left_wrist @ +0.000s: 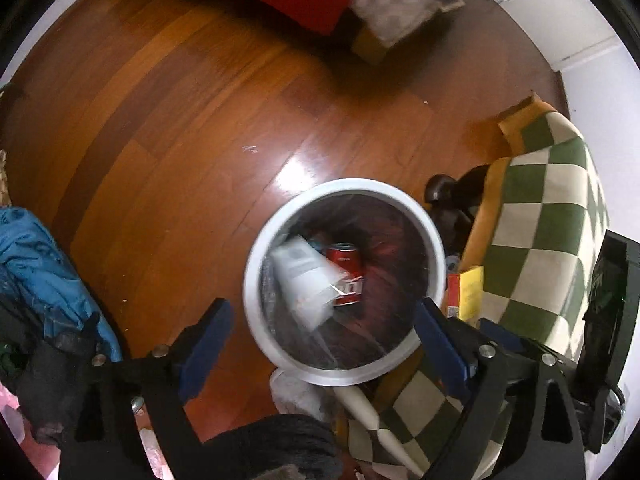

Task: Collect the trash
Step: 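Carry both boxes over the white bin and open both tools, then pull both tools back from the bin toward the table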

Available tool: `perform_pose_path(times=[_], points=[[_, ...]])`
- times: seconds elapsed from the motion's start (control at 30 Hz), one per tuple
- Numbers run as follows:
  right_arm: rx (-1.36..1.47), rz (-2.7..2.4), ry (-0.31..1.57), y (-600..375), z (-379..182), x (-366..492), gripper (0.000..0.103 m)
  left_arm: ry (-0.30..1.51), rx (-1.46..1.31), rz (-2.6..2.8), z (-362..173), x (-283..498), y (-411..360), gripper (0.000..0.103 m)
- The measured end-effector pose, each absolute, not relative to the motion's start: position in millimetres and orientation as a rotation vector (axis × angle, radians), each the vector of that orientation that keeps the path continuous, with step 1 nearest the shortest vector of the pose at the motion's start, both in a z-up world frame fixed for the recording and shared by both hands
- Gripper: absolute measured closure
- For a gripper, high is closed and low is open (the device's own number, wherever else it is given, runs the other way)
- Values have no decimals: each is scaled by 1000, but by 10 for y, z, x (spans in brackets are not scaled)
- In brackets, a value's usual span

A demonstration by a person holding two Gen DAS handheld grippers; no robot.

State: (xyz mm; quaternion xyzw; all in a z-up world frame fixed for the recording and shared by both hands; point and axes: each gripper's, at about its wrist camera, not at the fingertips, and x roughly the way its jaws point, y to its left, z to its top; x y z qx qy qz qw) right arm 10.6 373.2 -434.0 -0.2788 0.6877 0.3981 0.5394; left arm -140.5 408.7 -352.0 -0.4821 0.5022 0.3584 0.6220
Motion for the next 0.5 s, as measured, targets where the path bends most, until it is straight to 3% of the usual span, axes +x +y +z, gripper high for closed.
perform_pose_path(times=[0.03,0.07,0.5], points=[[-665,950,1636,3743,-4352,88,10,1154,-1098,834,-3512,-1429,4083,10],[-667,954,1637,3755,-4356,52,8,1156,-1085,848,-3497,-1455,4067,10],[-764,936,1500,3389,-3828,-157,2,1168,-854,1016,-3104,-1587,3679,10]])
